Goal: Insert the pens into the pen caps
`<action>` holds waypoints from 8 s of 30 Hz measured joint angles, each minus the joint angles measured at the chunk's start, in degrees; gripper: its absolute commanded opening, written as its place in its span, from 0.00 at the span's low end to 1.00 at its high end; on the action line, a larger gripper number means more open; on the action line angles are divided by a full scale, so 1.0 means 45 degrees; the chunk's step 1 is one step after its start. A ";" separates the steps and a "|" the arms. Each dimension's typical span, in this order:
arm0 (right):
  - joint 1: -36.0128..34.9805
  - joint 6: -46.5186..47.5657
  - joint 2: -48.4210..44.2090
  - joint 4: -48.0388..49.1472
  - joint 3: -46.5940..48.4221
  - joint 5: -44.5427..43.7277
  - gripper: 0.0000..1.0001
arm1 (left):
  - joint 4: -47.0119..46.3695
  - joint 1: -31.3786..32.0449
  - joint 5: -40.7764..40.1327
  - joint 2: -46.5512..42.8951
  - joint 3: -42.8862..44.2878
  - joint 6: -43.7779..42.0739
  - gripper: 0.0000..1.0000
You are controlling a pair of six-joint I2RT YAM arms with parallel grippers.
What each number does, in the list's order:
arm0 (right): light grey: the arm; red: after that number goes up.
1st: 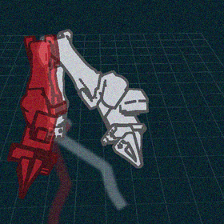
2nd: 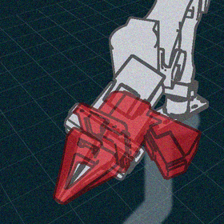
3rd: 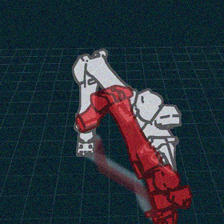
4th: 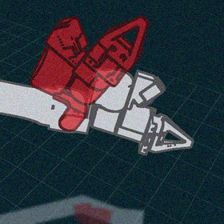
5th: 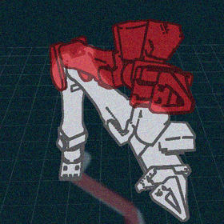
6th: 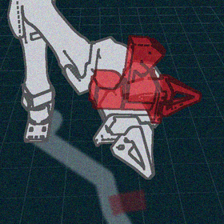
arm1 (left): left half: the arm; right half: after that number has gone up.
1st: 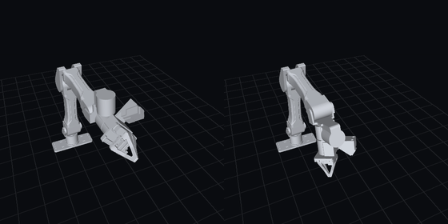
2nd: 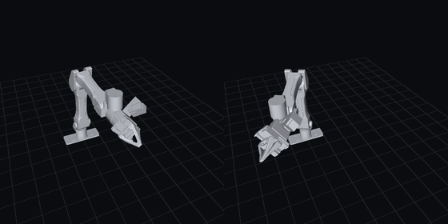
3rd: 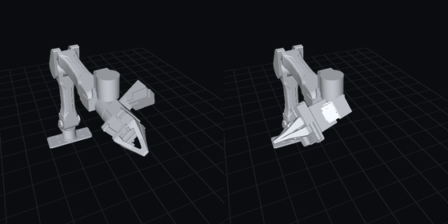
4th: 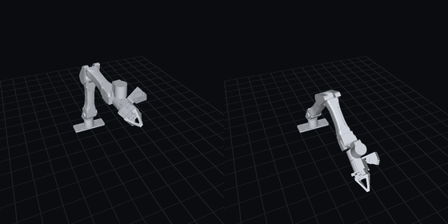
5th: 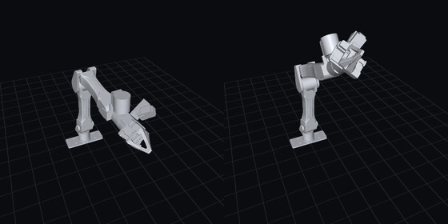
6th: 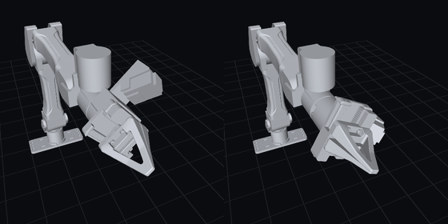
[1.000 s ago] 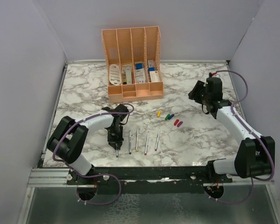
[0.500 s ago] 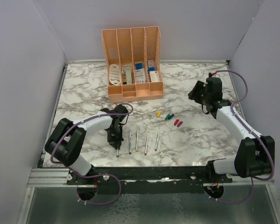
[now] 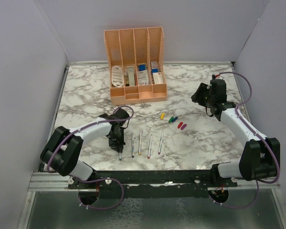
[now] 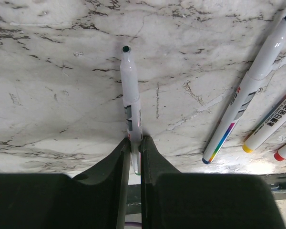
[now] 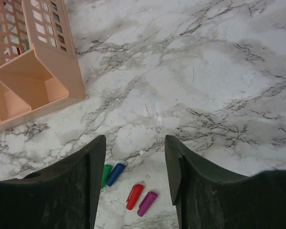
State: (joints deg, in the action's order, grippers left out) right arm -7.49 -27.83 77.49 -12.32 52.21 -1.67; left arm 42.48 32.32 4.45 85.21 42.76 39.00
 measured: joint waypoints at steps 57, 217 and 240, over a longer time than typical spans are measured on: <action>0.0000 0.0238 0.0000 0.0097 0.0000 0.0573 0.52 | -0.0053 -0.0005 -0.0763 0.0772 0.0860 -0.0306 0.00; -0.5571 -0.0398 0.2302 -0.0559 0.2589 -0.2958 0.01 | -1.0166 0.0359 0.0296 -0.5236 -0.1273 -0.4483 0.00; -0.5571 0.0967 -0.1185 0.8840 -0.1321 0.2273 0.01 | -1.3381 0.1326 0.3230 -0.3031 -0.0437 -0.3327 0.00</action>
State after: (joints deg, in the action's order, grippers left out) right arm -32.56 -23.49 72.16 27.46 46.26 8.56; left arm -17.74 38.28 18.98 71.57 40.80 24.03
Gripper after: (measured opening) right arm 0.050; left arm 0.133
